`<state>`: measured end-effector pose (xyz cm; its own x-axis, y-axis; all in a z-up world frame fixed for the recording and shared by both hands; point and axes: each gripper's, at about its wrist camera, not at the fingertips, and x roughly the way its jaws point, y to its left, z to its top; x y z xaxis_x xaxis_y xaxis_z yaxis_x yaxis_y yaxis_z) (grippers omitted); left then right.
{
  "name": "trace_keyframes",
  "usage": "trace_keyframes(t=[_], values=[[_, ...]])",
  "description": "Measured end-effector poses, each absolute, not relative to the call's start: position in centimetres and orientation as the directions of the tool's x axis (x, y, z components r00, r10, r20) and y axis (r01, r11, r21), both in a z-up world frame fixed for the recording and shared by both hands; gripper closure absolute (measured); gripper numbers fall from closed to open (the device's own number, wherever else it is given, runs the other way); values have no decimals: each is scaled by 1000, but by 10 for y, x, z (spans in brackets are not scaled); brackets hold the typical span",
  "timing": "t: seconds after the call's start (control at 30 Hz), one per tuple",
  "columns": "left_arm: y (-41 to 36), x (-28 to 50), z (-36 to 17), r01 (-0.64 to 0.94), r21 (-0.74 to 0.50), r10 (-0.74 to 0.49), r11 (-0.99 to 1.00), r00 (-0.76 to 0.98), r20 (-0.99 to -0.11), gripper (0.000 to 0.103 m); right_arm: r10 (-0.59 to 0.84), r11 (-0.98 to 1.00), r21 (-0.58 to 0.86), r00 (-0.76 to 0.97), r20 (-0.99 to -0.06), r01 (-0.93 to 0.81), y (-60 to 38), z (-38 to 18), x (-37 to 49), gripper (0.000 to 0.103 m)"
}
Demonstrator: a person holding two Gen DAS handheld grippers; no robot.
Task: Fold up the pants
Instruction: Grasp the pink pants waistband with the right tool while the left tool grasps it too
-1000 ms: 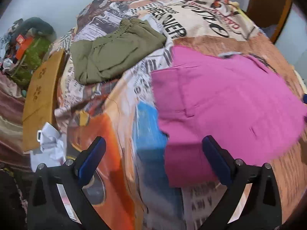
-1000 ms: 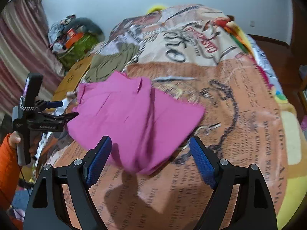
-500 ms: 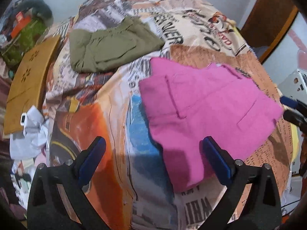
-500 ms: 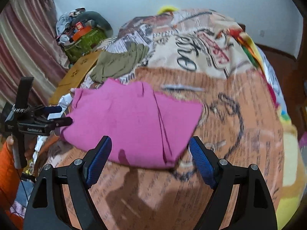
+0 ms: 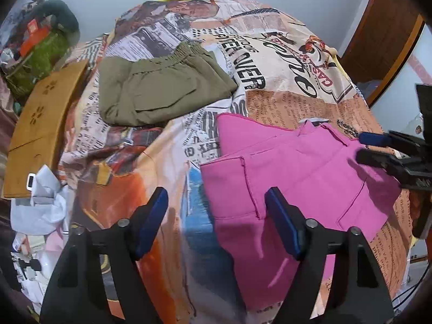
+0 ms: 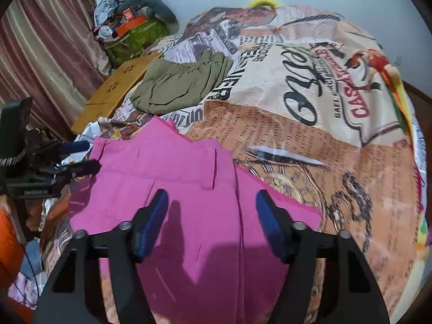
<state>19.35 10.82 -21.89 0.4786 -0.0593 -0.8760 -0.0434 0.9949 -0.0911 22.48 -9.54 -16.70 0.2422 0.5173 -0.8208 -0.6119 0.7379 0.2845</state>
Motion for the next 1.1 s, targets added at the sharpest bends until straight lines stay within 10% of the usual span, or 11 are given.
trace_keyframes(t=[0.27,0.57,1.1], values=[[104,193,-230,-16,-192,-165,981,452,-877,29,520,691,341,111,-847,-638,-79,-185,241,59],[90,191,-229,4,-175,-155,985,482,-862,53,537,678,413,27,-843,-608,-79,-199,251,63],[78,172,-182,-1,-81,-65,997,590,-805,82,576,693,284,272,-771,-663,-86,-142,215,92]])
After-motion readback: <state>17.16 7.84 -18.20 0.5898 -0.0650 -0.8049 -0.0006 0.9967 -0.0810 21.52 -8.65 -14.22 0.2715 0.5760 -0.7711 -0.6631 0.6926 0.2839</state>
